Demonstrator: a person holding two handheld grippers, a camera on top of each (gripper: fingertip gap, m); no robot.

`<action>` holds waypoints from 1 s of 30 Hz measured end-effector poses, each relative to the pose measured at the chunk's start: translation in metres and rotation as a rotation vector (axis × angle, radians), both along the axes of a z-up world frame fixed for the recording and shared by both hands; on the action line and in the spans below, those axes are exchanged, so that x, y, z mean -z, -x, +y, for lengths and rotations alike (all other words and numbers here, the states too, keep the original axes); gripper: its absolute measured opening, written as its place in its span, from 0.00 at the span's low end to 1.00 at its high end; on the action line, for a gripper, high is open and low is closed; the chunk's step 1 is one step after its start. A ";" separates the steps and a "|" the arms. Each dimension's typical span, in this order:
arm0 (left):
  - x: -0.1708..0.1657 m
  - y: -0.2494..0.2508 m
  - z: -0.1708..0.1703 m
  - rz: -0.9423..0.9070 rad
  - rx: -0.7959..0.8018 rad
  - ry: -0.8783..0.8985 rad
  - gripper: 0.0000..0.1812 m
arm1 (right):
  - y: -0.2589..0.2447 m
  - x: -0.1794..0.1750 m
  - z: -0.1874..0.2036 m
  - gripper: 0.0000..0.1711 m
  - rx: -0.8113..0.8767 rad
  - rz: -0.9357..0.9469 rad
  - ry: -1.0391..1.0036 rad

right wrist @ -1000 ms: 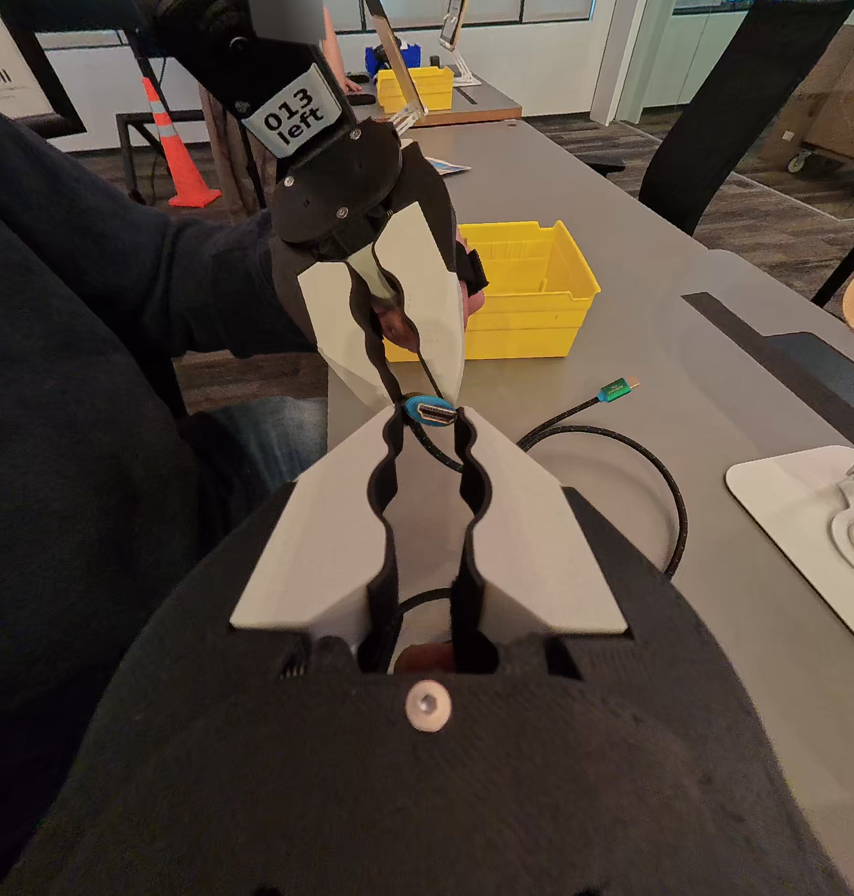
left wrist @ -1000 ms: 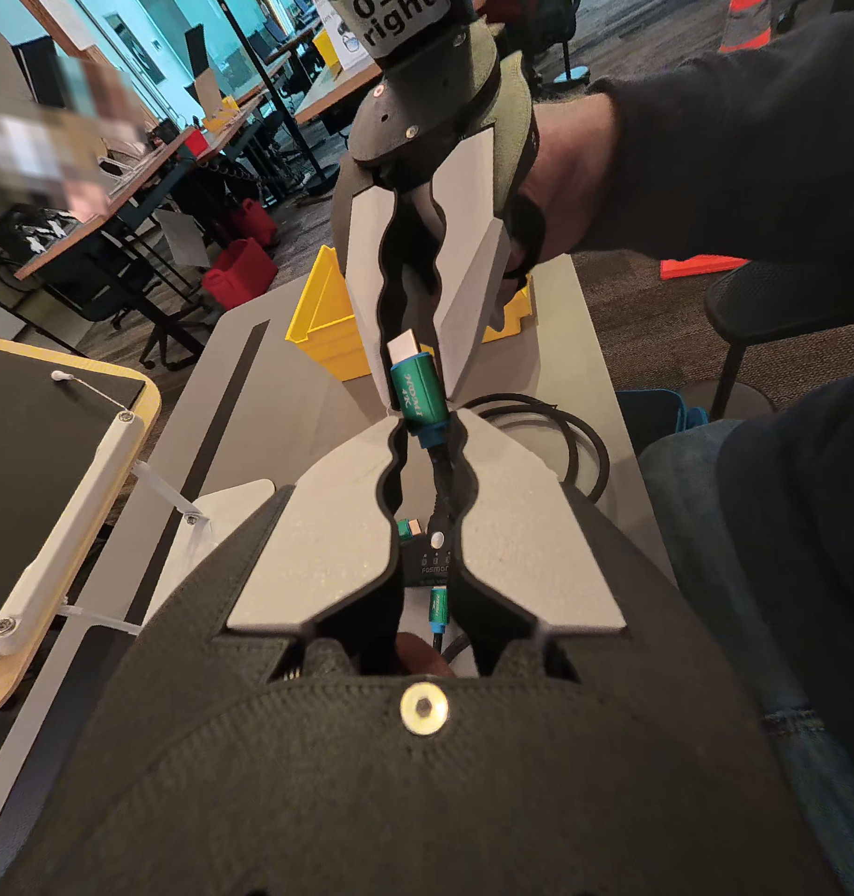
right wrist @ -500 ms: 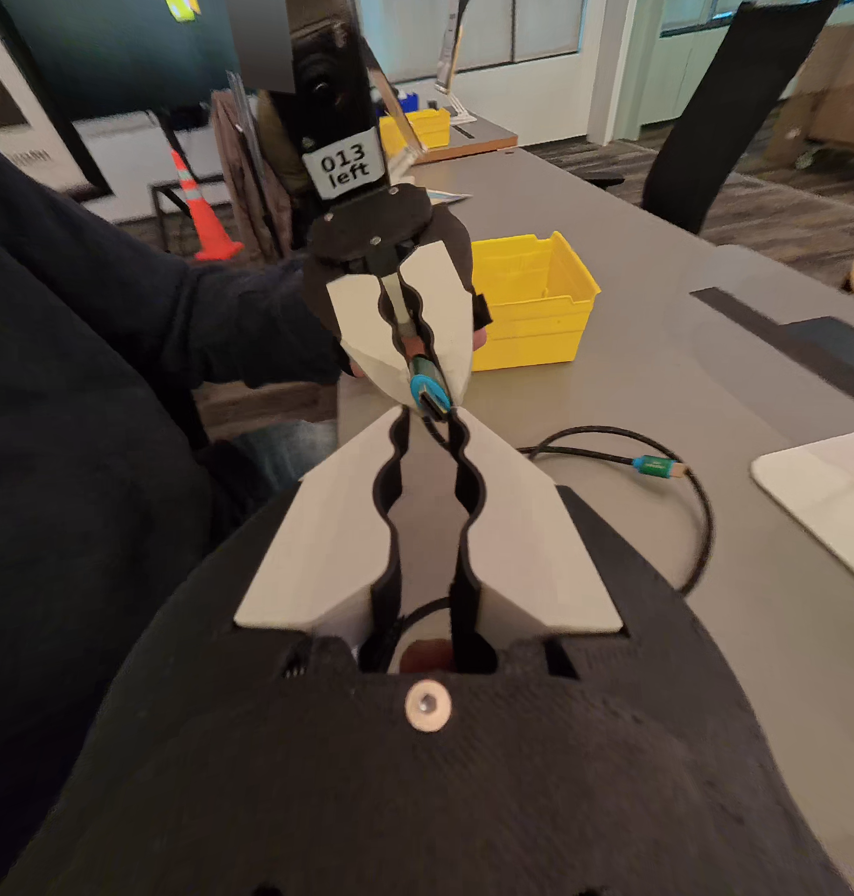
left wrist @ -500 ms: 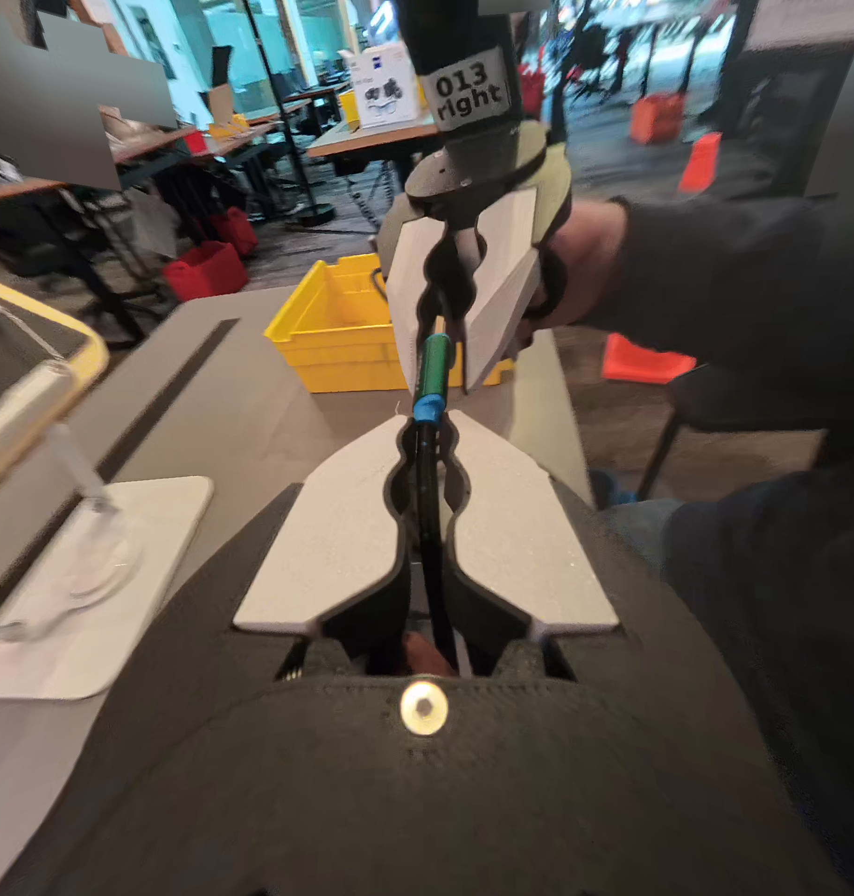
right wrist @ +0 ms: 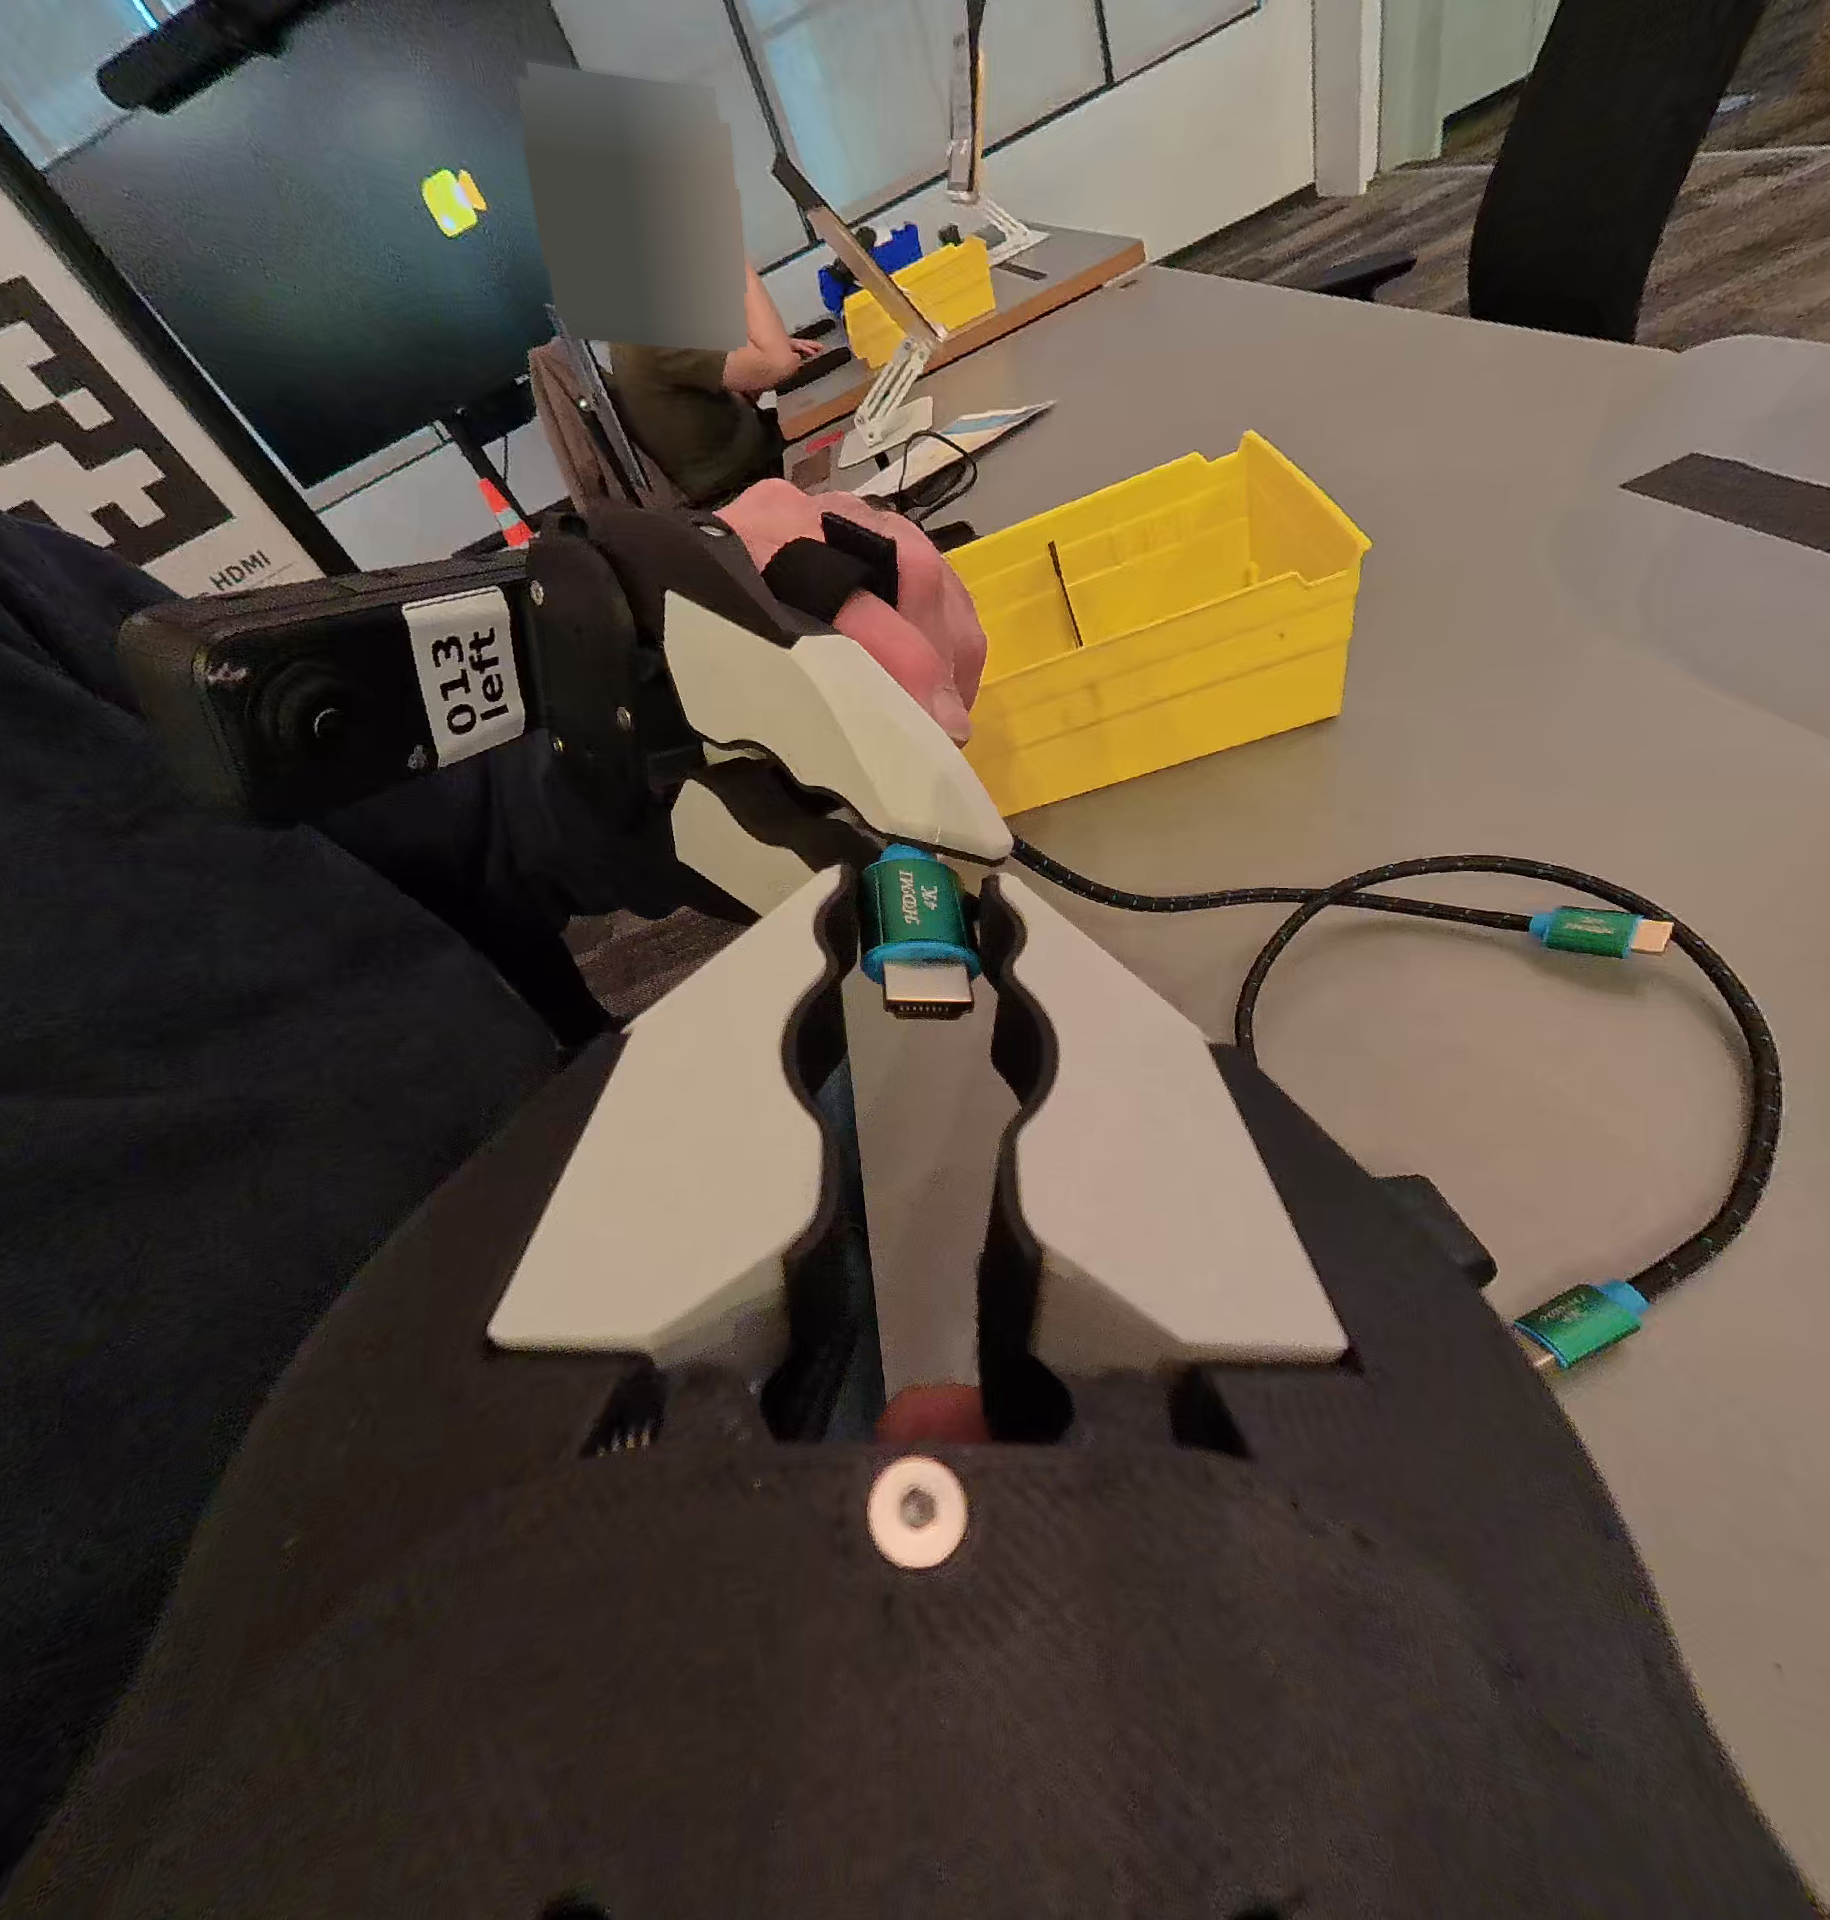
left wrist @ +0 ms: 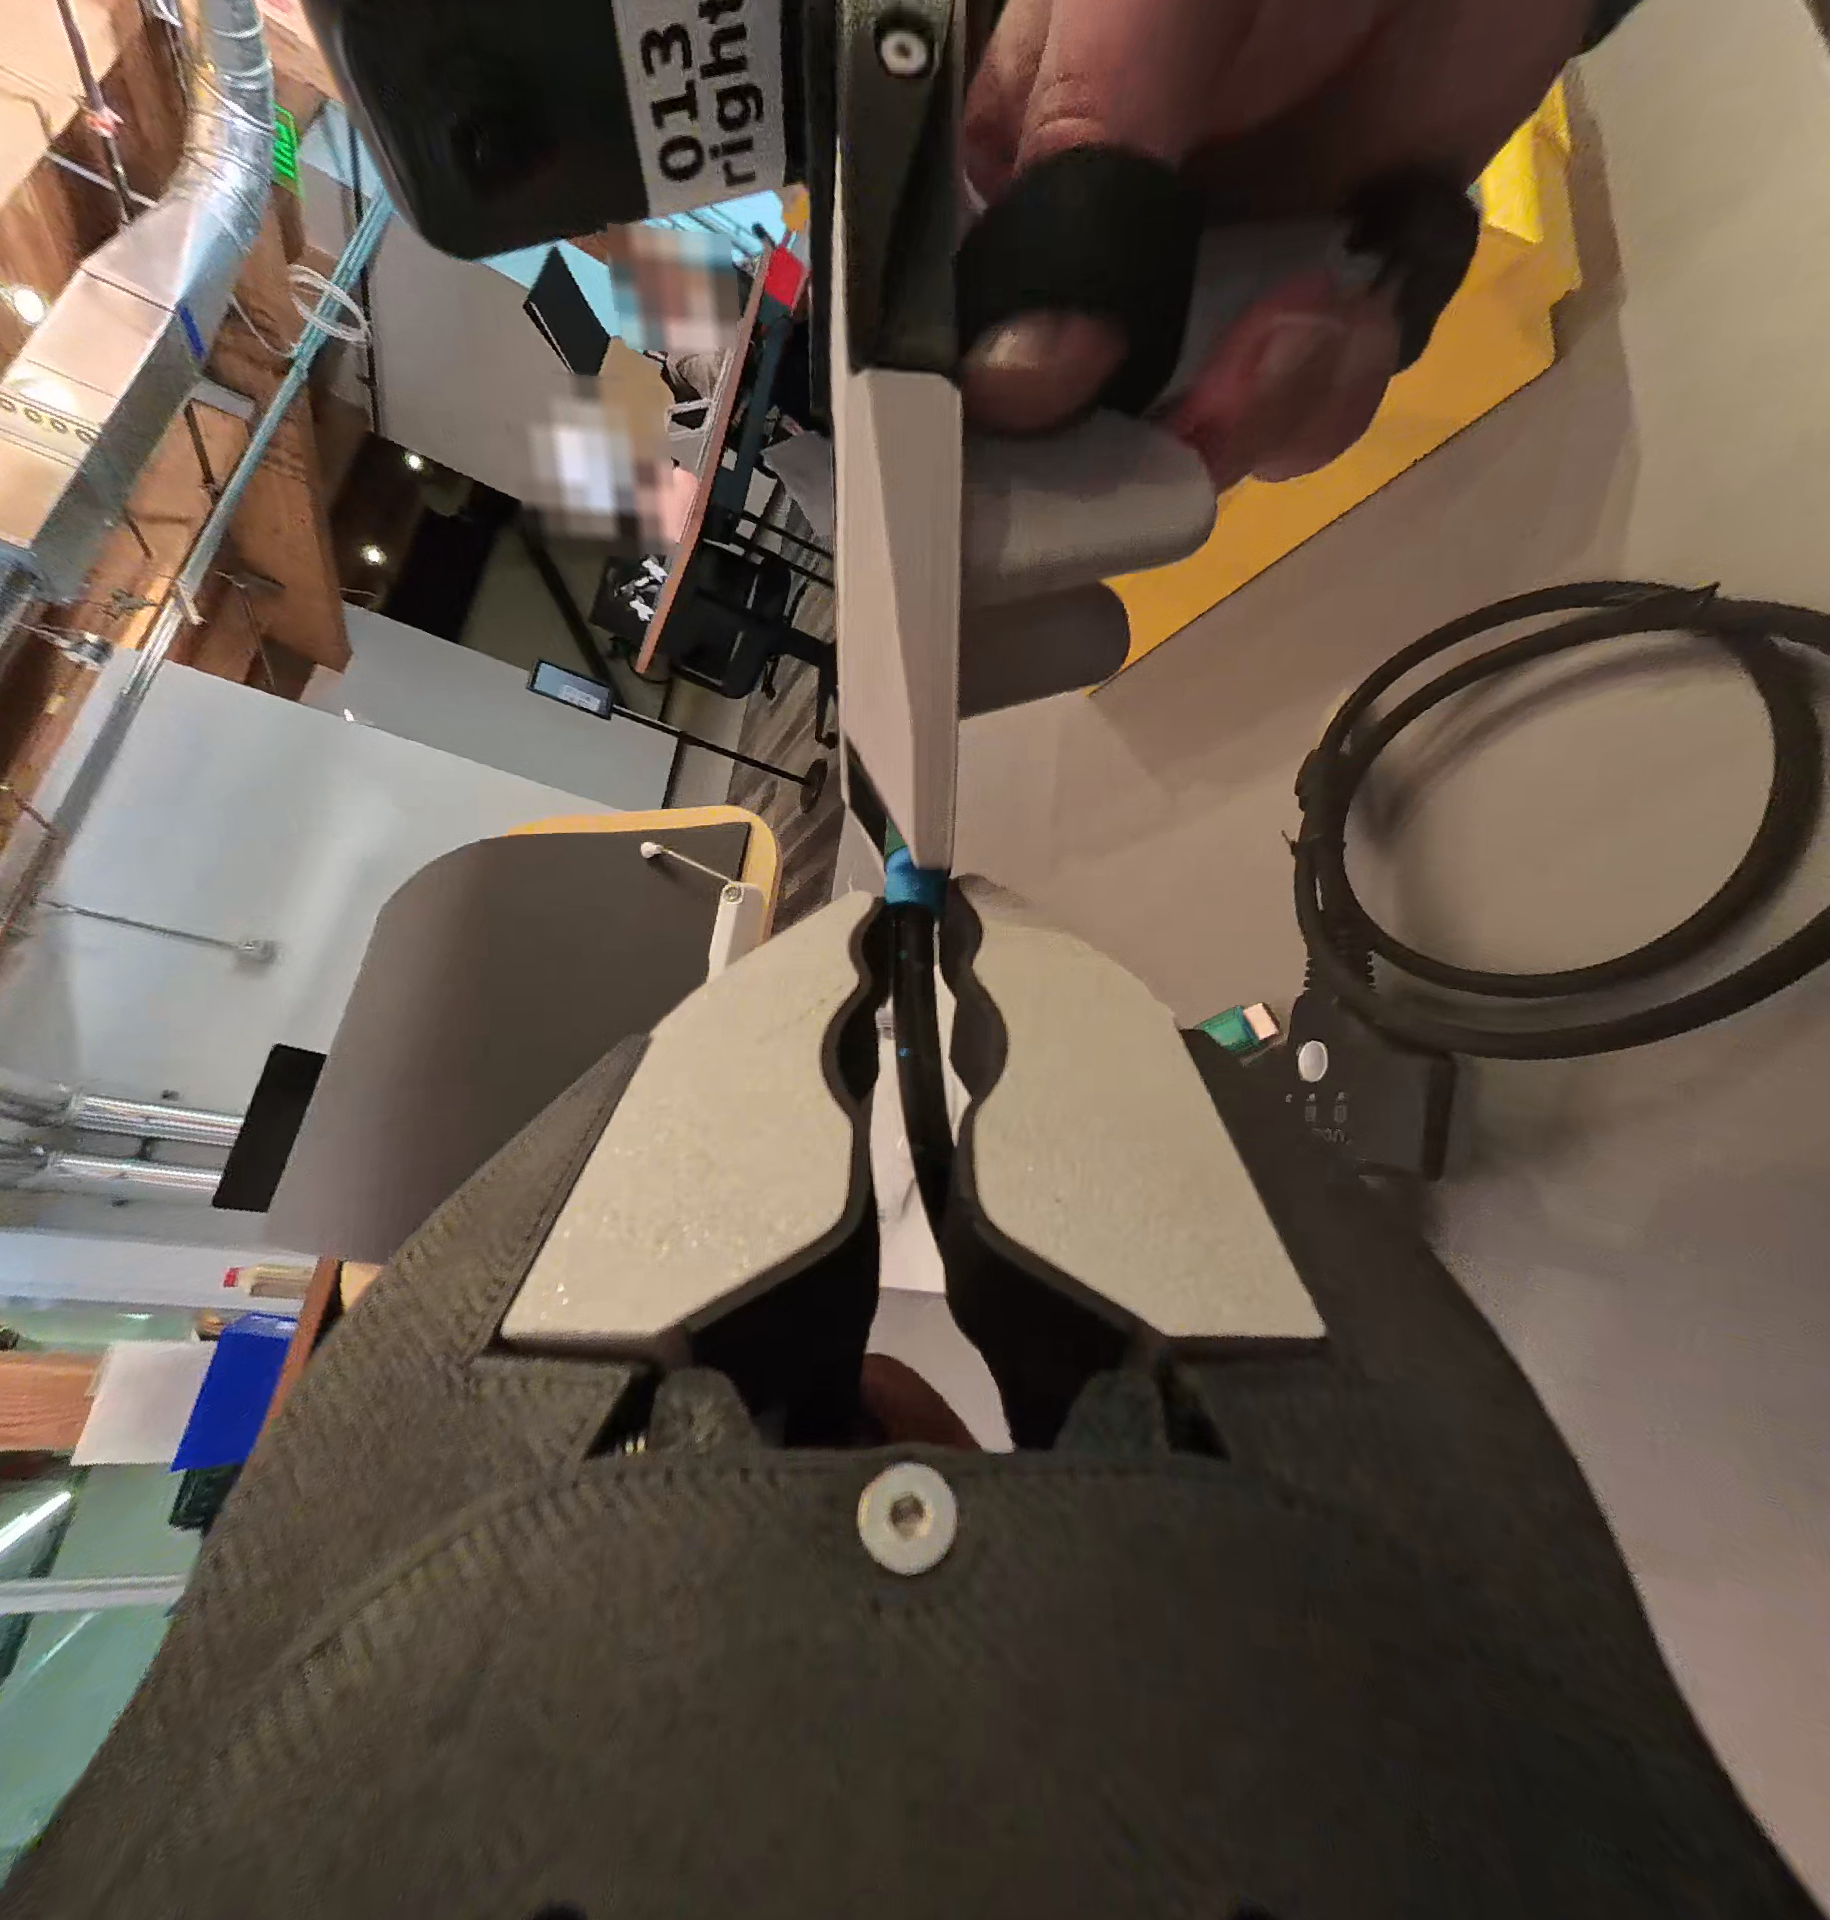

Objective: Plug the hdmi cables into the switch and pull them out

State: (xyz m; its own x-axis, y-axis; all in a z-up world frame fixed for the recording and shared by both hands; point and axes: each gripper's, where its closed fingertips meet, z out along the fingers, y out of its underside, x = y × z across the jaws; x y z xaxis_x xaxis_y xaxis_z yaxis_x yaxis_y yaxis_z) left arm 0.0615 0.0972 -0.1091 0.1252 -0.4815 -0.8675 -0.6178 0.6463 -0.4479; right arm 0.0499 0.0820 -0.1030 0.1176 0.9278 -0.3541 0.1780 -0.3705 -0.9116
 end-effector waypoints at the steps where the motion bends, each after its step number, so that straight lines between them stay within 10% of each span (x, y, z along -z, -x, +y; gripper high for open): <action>1: -0.001 0.000 0.001 0.004 -0.011 -0.017 0.04 | 0.000 0.000 0.001 0.13 0.009 -0.006 -0.010; 14: -0.006 0.009 0.016 -0.144 -0.028 0.265 0.17 | -0.006 -0.009 0.010 0.12 0.033 0.109 -0.097; 23: -0.019 0.020 -0.034 -0.184 0.255 0.893 0.11 | -0.010 -0.013 0.016 0.11 0.062 0.175 -0.136; 30: 0.011 -0.011 -0.068 -0.254 0.431 1.331 0.26 | -0.008 -0.020 0.017 0.11 0.087 0.216 -0.189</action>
